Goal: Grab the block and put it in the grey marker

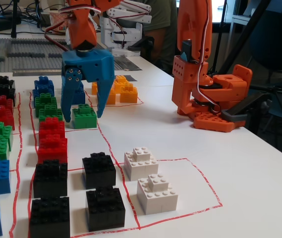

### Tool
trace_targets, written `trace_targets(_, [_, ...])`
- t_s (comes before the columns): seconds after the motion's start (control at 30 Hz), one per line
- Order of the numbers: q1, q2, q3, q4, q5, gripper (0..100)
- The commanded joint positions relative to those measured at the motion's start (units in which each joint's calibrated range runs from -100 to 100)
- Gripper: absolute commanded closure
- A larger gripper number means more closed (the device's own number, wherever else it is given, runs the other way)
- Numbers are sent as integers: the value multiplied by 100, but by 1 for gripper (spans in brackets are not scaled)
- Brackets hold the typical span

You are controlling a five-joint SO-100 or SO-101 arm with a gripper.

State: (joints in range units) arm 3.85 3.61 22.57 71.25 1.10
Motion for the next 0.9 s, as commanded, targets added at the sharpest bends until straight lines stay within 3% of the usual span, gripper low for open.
trace_targets(0.0, [31, -301, -283, -185, -88, 76])
trace_targets(0.27, [40, -240, -119, -389, -107, 79])
trace_targets(0.4, [89, -310, 8, -470, -98, 100])
trace_targets(0.6, [181, -465, 126, -356, -88, 100])
trace_targets(0.87, [314, -1320, -283, 664, 49, 100])
